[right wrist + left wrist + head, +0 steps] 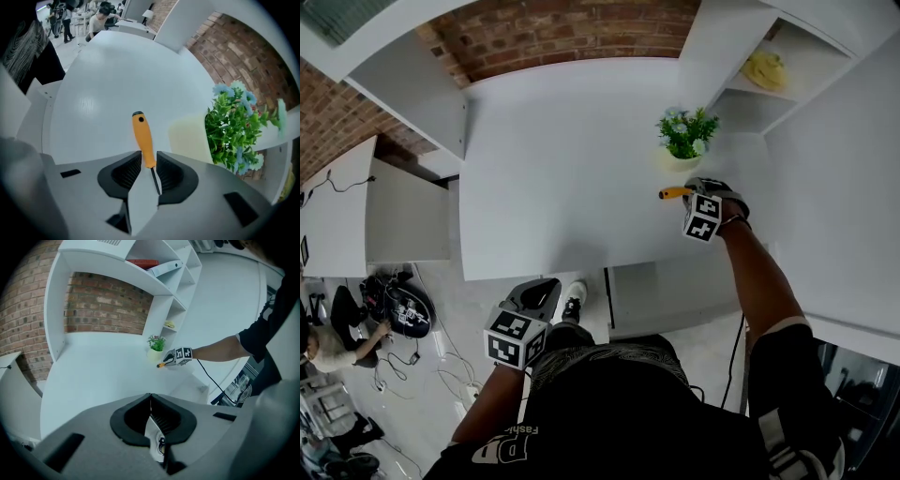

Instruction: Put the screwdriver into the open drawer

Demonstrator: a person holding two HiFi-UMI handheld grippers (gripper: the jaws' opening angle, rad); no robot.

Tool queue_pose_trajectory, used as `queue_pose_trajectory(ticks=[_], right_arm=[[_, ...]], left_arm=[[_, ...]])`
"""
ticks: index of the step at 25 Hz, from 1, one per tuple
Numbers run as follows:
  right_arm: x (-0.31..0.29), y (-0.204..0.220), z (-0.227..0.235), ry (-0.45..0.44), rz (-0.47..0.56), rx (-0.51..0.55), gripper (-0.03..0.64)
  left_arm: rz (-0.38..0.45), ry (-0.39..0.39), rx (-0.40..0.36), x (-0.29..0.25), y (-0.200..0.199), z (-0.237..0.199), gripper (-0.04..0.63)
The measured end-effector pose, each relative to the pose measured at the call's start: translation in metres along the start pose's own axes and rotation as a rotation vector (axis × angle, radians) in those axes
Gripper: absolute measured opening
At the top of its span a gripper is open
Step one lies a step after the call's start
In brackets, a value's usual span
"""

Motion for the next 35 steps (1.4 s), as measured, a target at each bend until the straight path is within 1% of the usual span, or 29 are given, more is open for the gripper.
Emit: queue_pose_trajectory(ticks=[4, 8, 13, 16, 20, 25, 29, 33, 35], right_arm=[[-0.007, -0.004, -0.002, -0.055, -0.029, 0.073, 0.089], [-0.013, -0.006, -0.005, -0.095, -0.054, 0.116, 0.087], [-0.015, -0.007, -0.003, -0.109, -0.082, 0.13, 0.093], [-0.014, -0.007, -0.003, -0.115, -0.11, 0.13, 0.087], [-0.01, -0.011, -0.003, -0.115, -0.108, 0.103, 0.084], [0.008, -0.013, -0.001, -0.077, -0.09, 0.035, 0.083], [0.033, -0.014, -0.001, -0.04, -0.058, -0.081, 0.083], [0.058, -0.008, -0.014, -0.017, -0.045, -0.188, 0.083], [0.07, -0.004, -0.022, 0.001, -0.036, -0.26, 0.083]], left_arm=[[0.0, -0.004, 0.012, 0.002, 0.002, -0.003, 0.018], [-0.003, -0.015, 0.018, 0.003, 0.005, -0.008, 0.018], [0.002, -0.011, 0.041, 0.002, 0.007, -0.014, 0.018], [0.011, -0.001, 0.042, 0.002, 0.005, -0.016, 0.018], [0.02, 0.008, 0.029, 0.002, 0.001, -0.022, 0.018], [0.026, 0.034, -0.003, 0.001, -0.004, -0.026, 0.018], [0.047, 0.078, -0.034, -0.006, -0.017, -0.028, 0.018], [0.056, 0.135, -0.081, -0.013, -0.028, -0.024, 0.018], [0.066, 0.165, -0.107, -0.018, -0.035, -0.021, 0.018]])
Point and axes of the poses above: the fingertips, and each gripper's own axes: x backward along the fingers, z to its right, y out of its underside, the point moved 2 cm from there along x, backward along the fingers, and after that the axes turned 10 degrees about -x, right-handed, at the moved point
